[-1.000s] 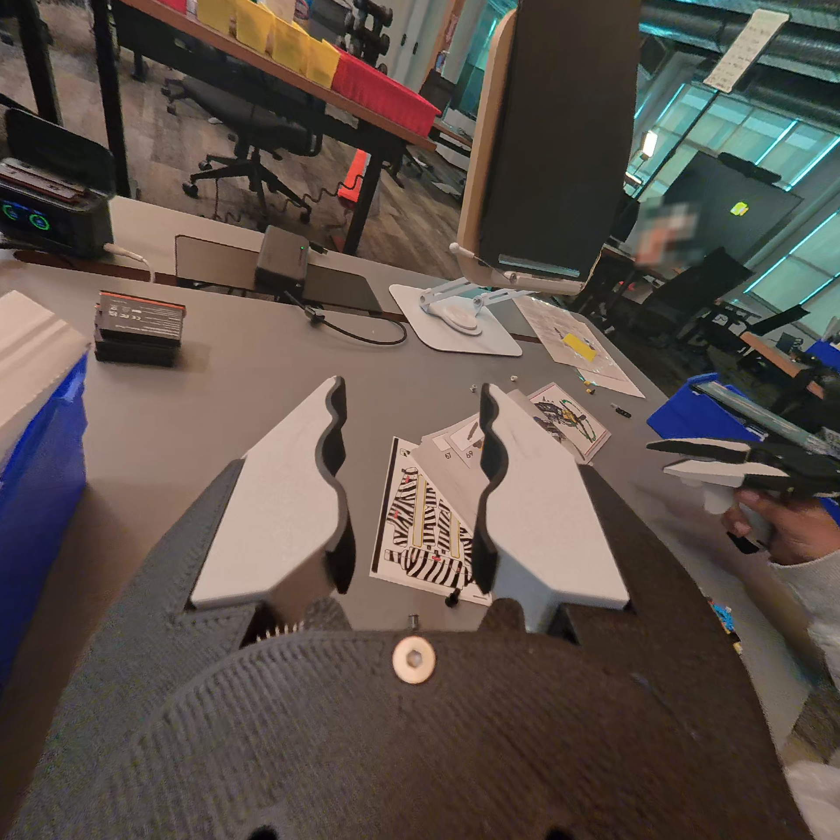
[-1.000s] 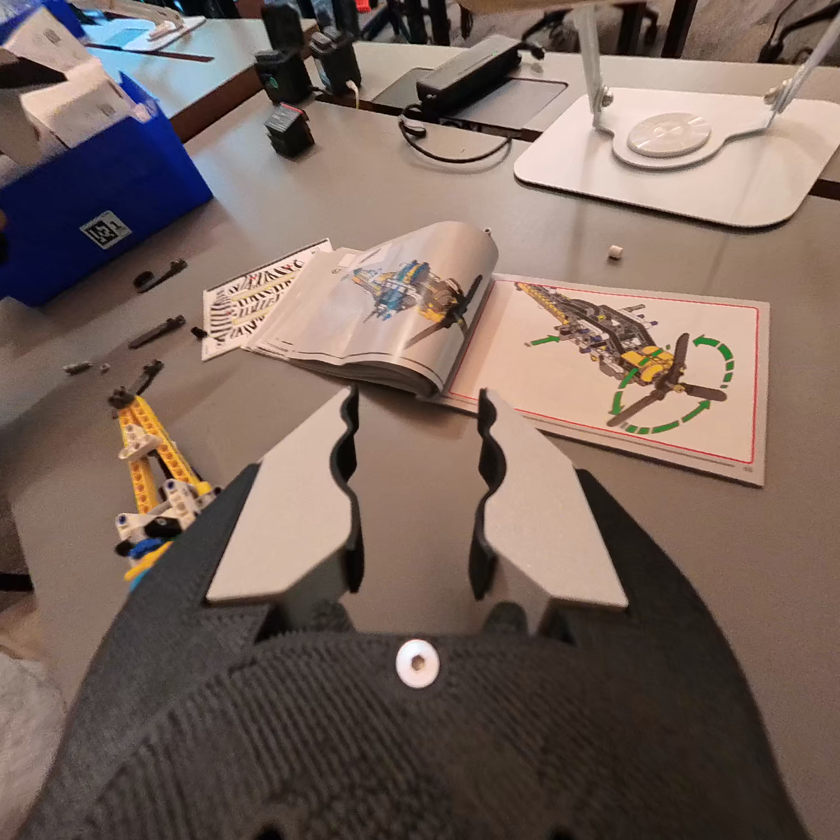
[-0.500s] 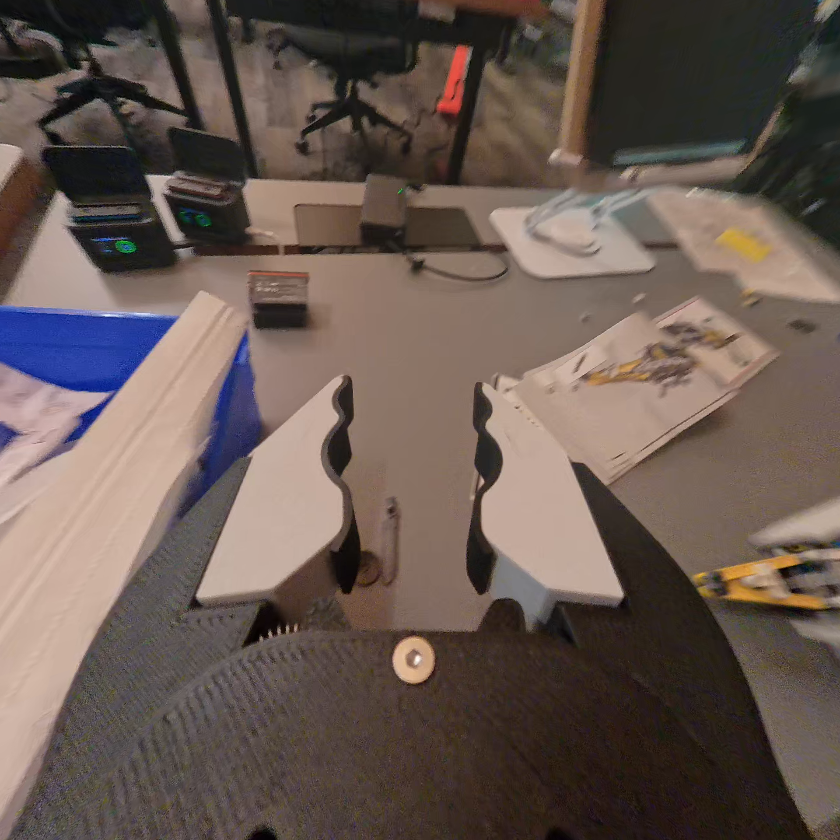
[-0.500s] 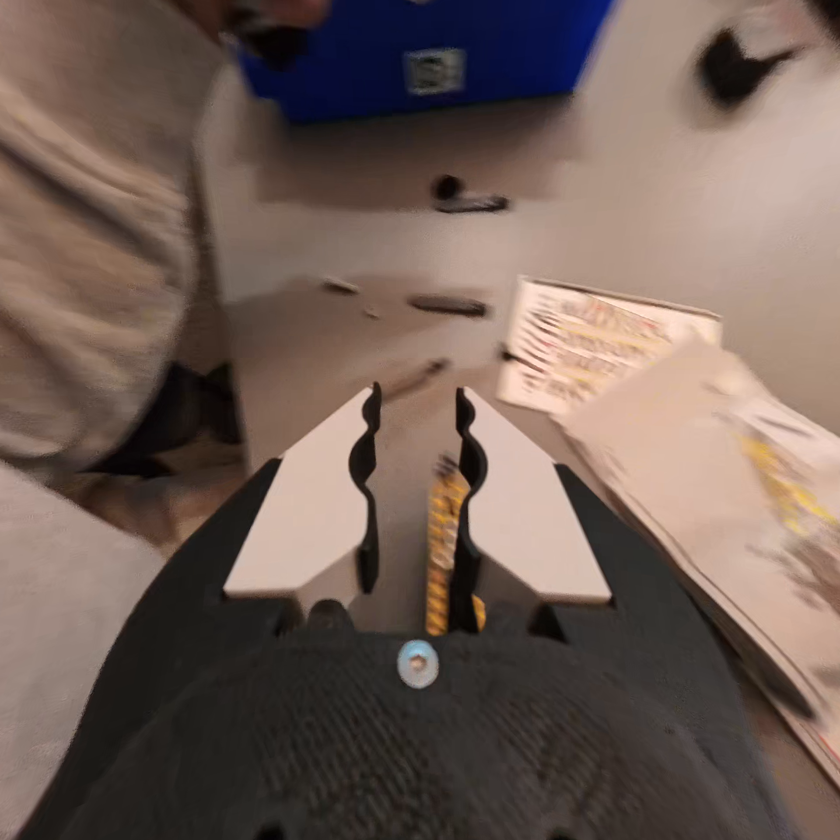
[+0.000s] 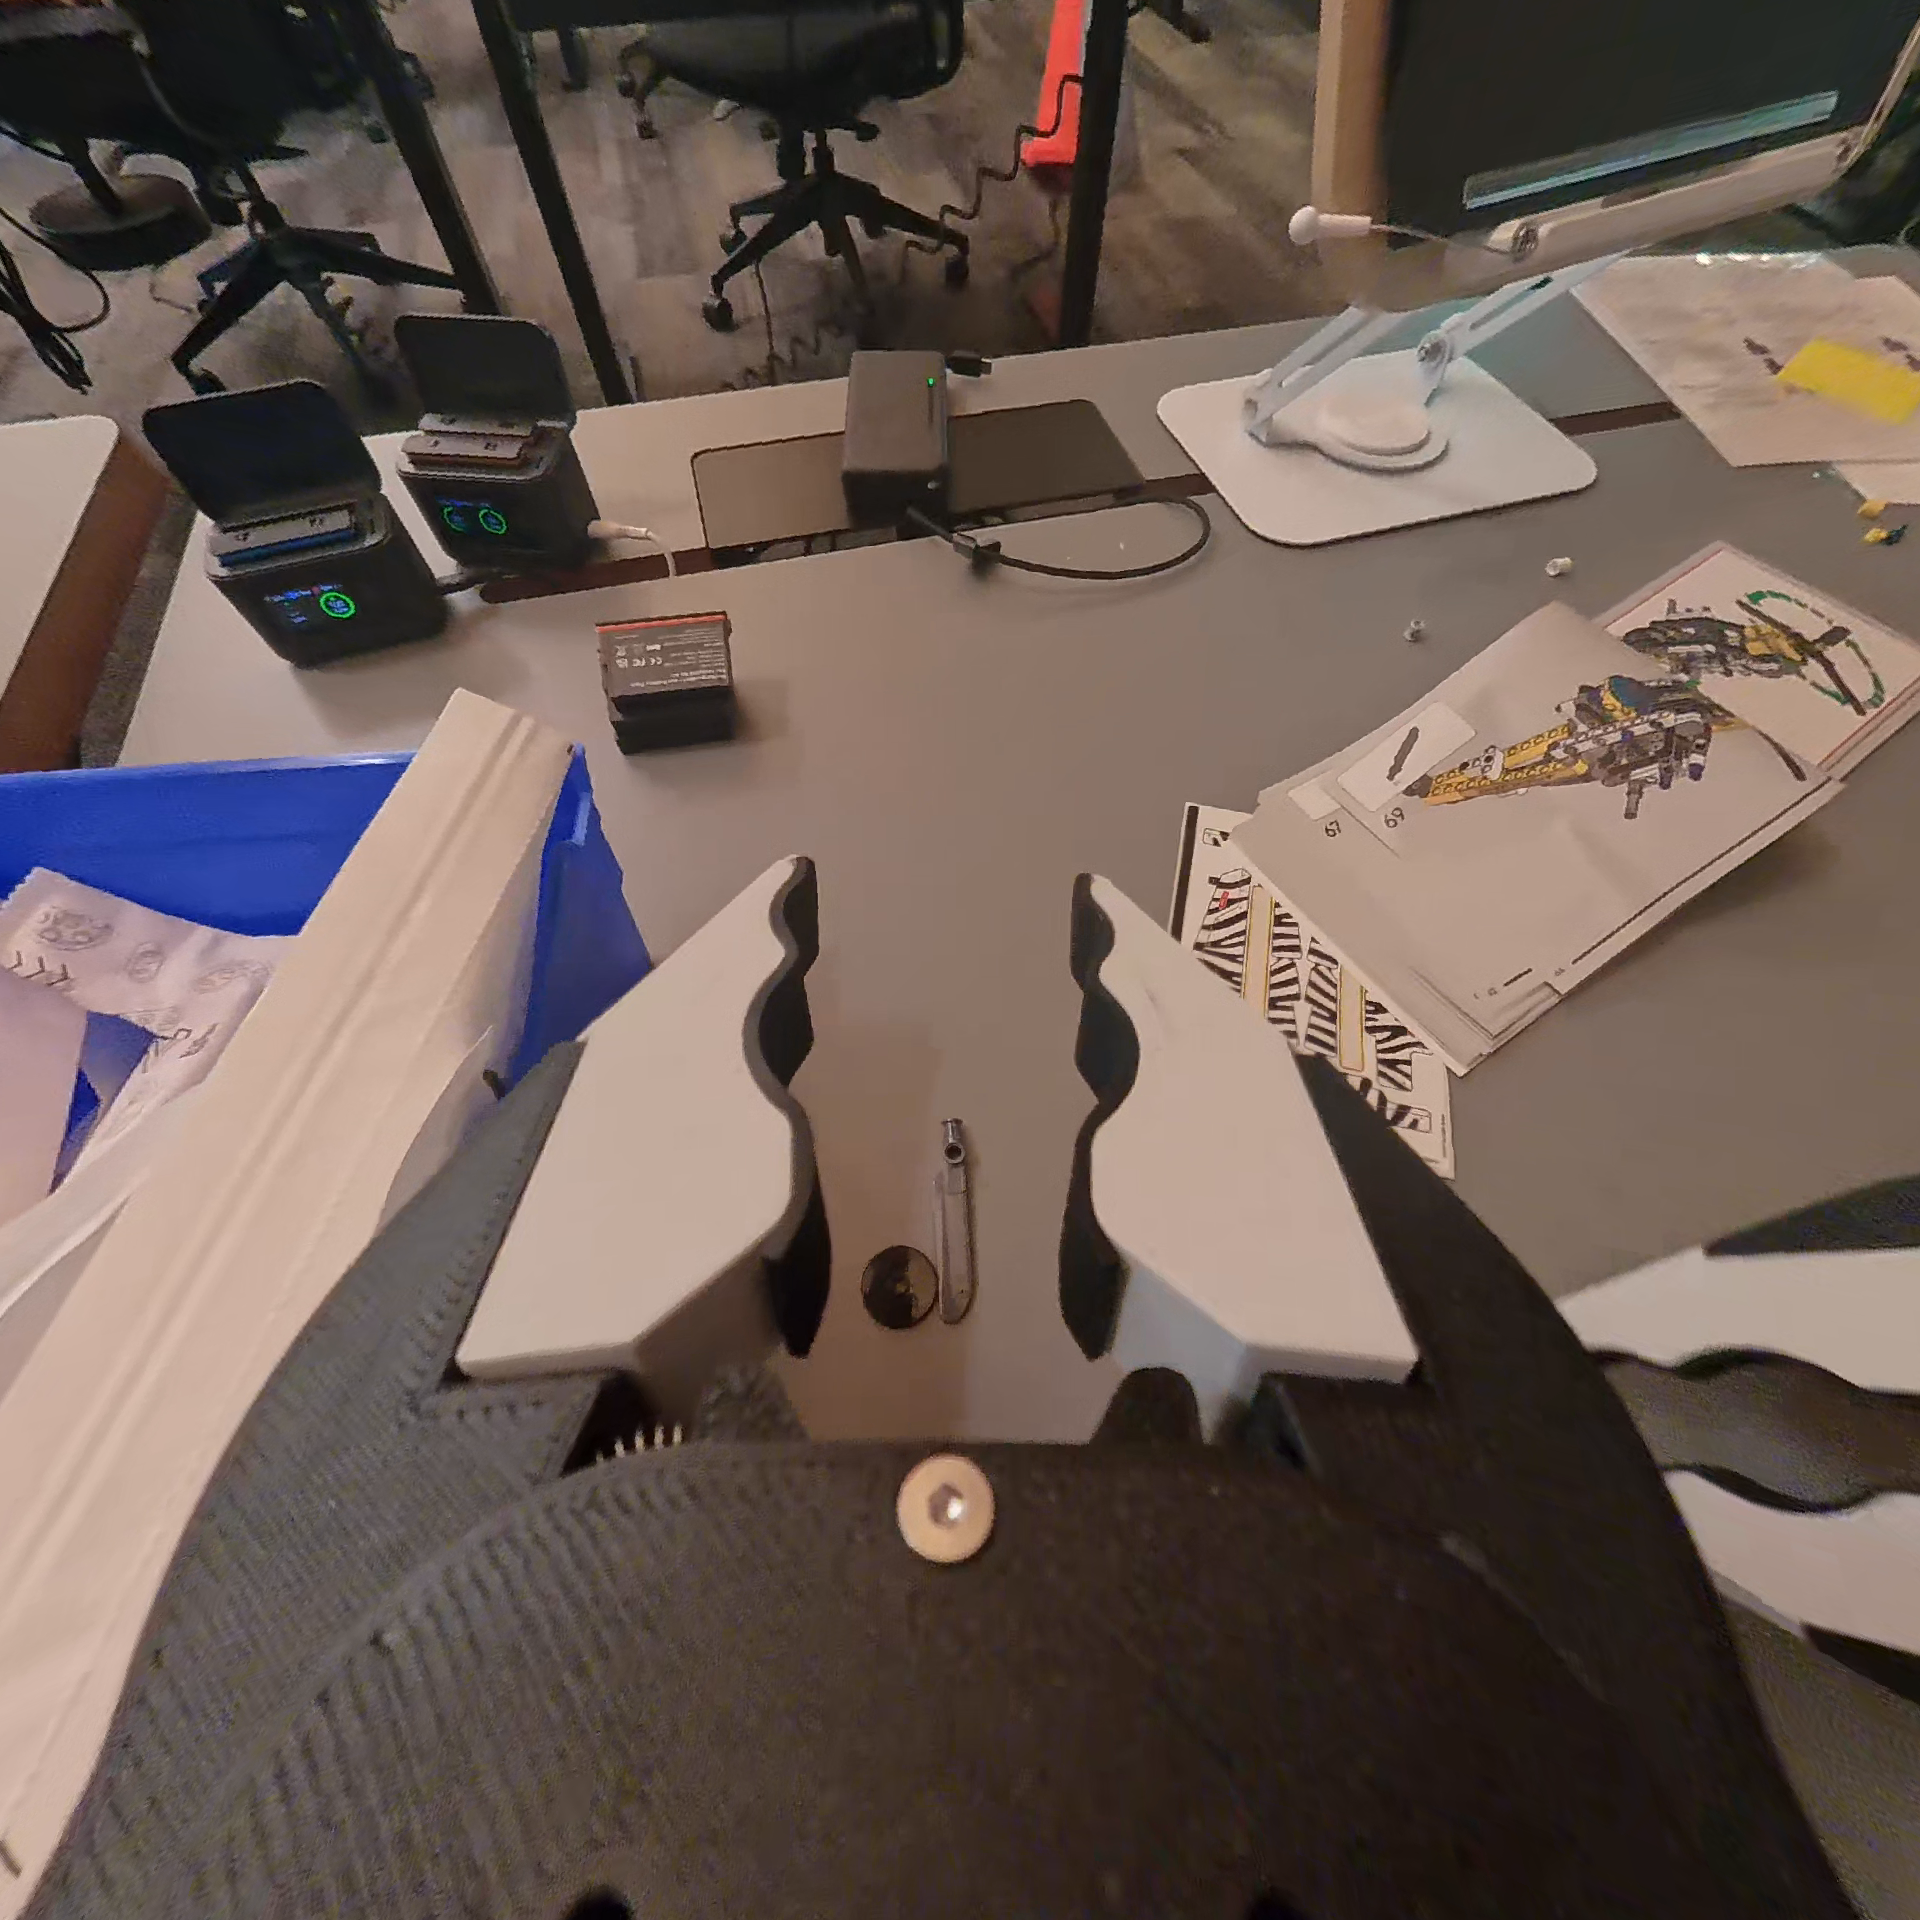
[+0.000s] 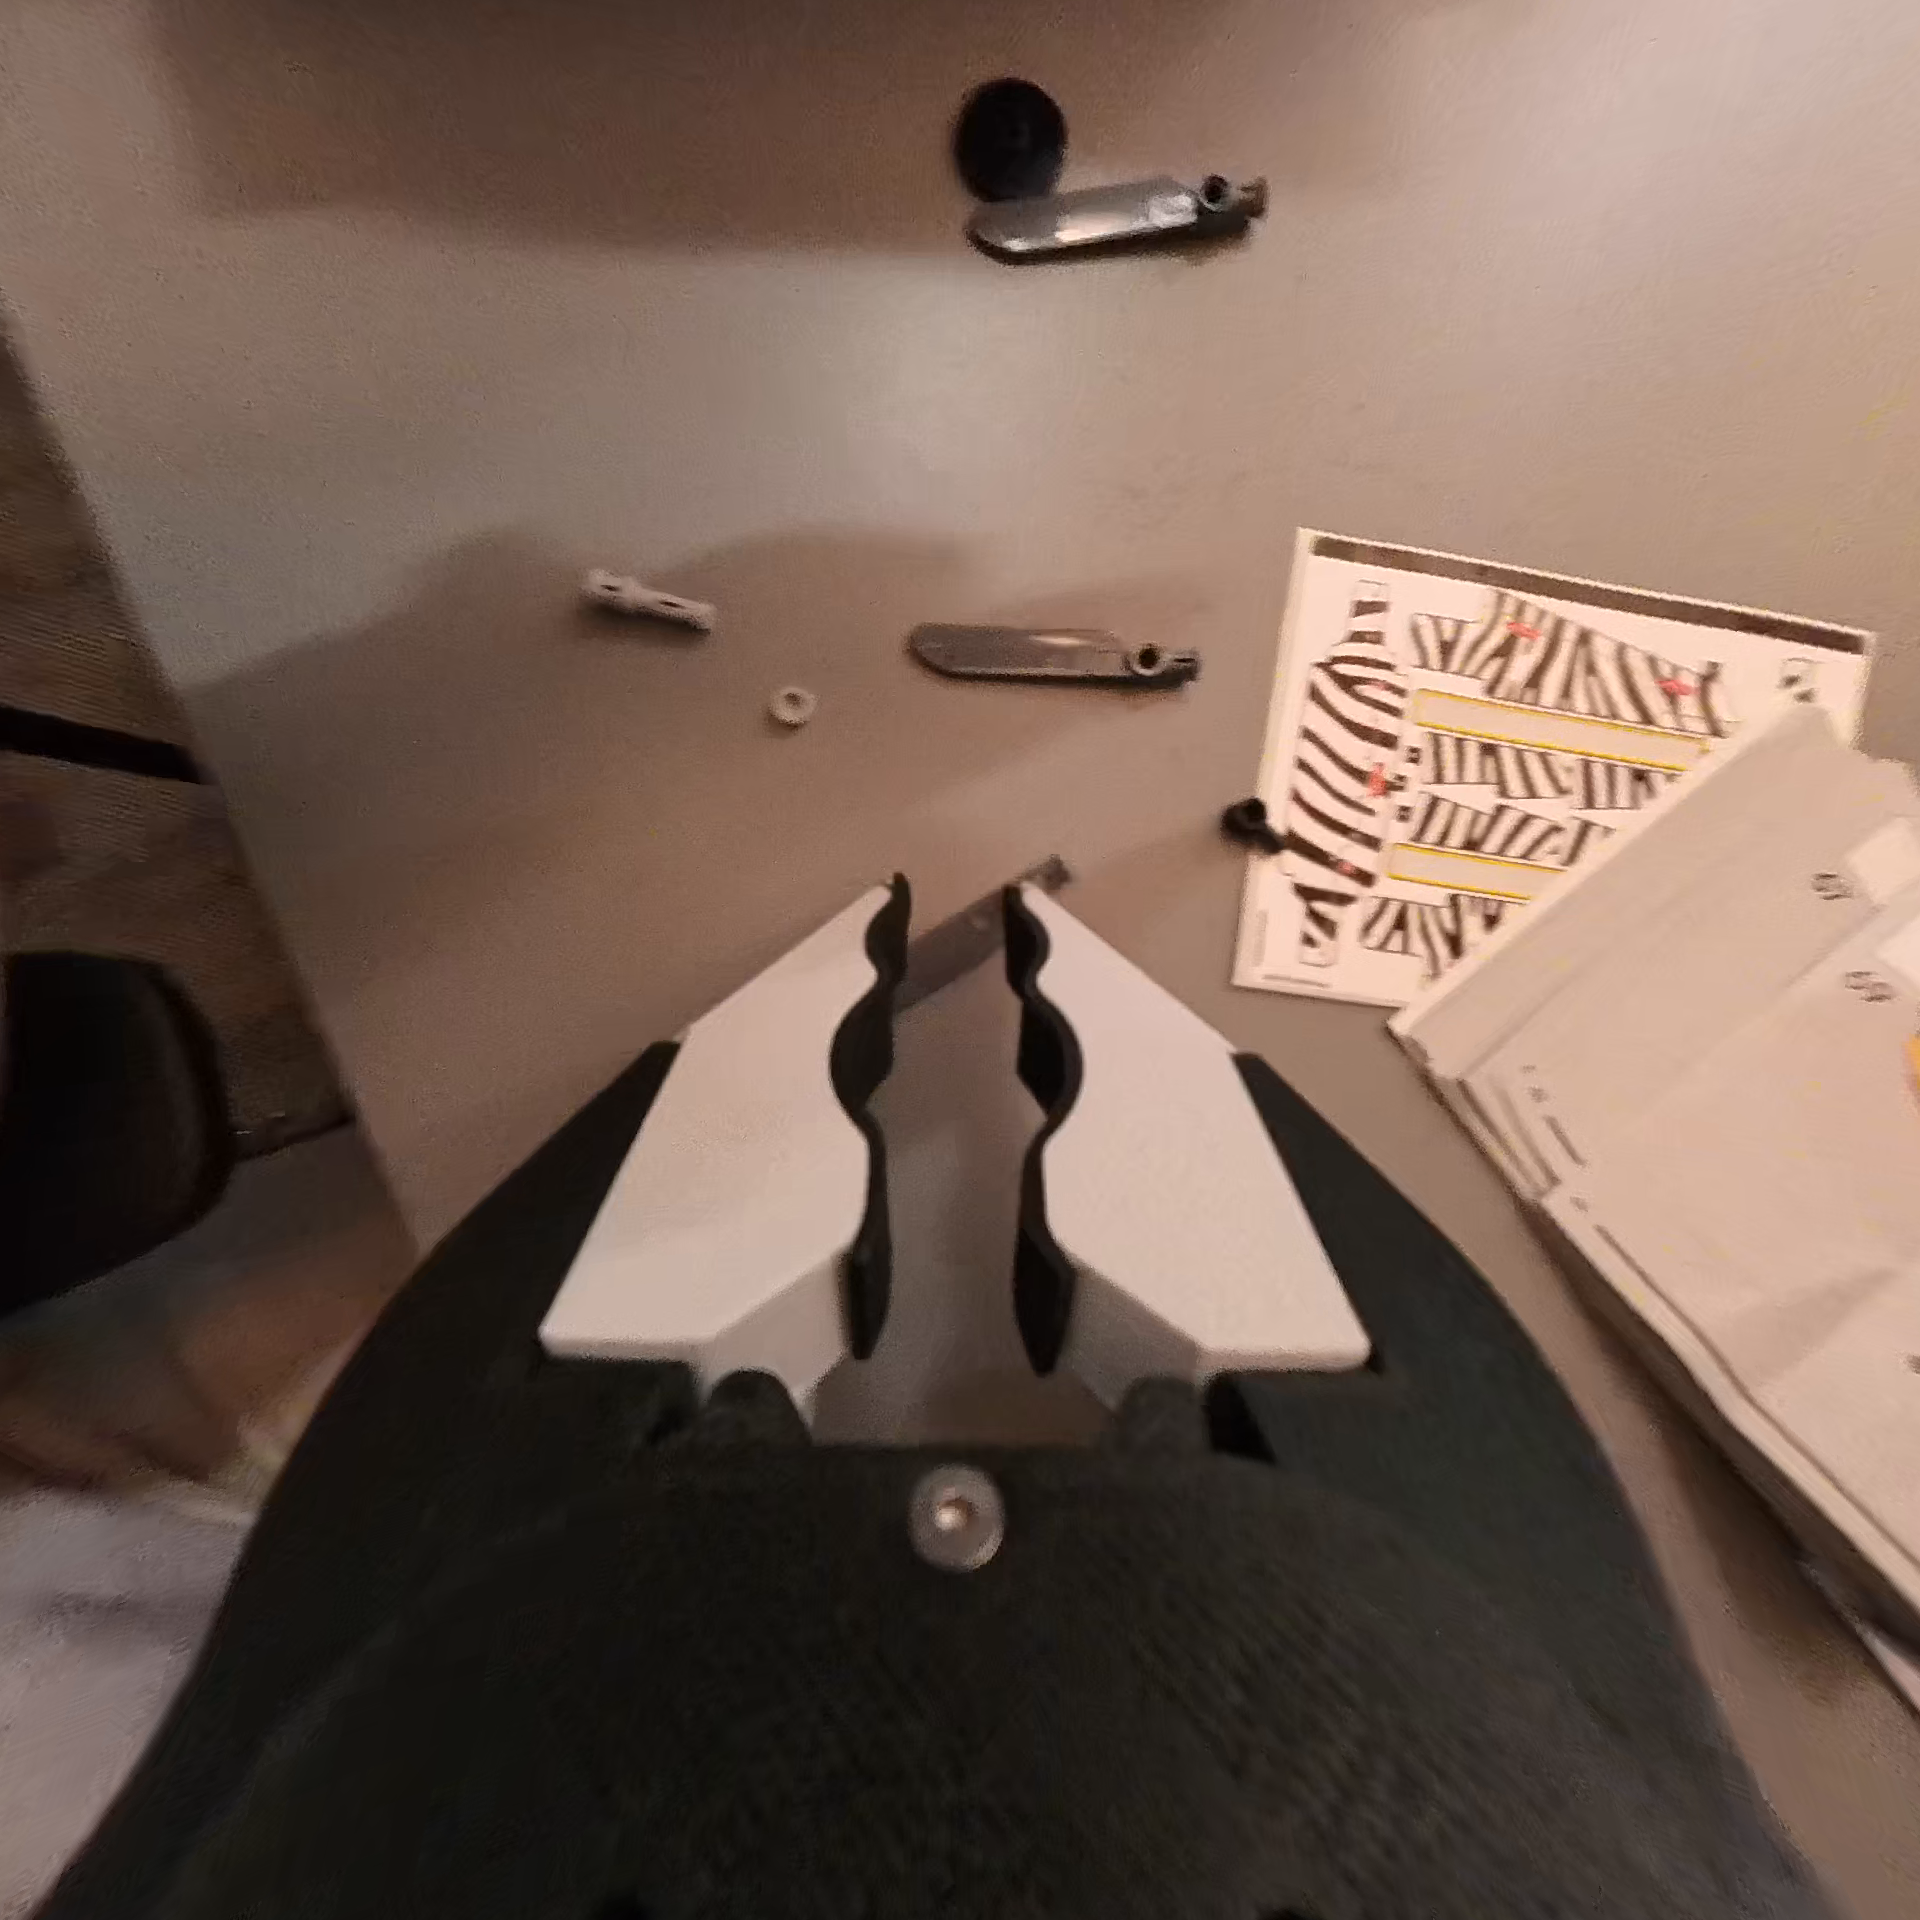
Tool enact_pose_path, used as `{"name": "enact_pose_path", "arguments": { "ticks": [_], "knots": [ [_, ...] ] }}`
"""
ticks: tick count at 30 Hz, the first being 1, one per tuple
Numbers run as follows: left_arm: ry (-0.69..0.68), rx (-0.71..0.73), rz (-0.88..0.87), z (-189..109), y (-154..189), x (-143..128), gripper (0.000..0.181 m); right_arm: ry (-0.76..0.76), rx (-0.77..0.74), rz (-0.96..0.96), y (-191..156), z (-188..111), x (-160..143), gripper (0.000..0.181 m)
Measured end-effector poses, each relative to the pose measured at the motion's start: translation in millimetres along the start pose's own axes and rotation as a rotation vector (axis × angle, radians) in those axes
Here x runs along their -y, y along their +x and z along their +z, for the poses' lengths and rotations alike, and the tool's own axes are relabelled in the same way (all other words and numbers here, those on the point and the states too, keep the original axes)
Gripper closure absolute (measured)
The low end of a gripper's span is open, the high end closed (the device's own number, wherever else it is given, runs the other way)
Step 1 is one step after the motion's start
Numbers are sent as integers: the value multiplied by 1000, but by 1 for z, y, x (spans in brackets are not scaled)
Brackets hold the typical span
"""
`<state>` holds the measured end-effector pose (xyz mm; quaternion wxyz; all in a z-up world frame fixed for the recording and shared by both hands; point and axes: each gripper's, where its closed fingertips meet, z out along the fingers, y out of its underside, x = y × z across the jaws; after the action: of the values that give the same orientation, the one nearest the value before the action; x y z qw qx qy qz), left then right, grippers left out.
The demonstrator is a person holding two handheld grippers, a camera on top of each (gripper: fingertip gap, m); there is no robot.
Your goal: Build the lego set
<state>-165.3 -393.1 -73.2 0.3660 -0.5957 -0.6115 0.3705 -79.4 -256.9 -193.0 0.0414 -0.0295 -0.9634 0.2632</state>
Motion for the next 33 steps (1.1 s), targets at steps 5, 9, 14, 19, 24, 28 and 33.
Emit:
{"name": "enact_pose_path", "arguments": {
  "ticks": [5, 9, 14, 19, 24, 28, 33],
  "knots": [
    [53, -11, -19, -9, -2, 9, 133, -147, -4, 23, 7, 22, -14, 162],
    [95, -17, -35, -14, -4, 16, 134, -165, 40, 53, 3, 24, -15, 172],
    [96, -16, -29, -13, -2, 18, 133, -147, 24, -4, 2, 20, -14, 174],
    [121, -47, -5, -15, 13, 28, 134, 228, 216, 40, -13, -34, 31, 174],
    [204, -160, 38, -19, 54, 55, 134, 574, 274, 92, 5, -114, 46, 174],
    [285, -317, 81, -25, 106, 77, 137, 700, 211, 95, 19, -149, 24, 174],
    [328, -461, 108, -30, 165, 92, 139, 770, 100, 118, 44, -180, -25, 174]
  ]
}}
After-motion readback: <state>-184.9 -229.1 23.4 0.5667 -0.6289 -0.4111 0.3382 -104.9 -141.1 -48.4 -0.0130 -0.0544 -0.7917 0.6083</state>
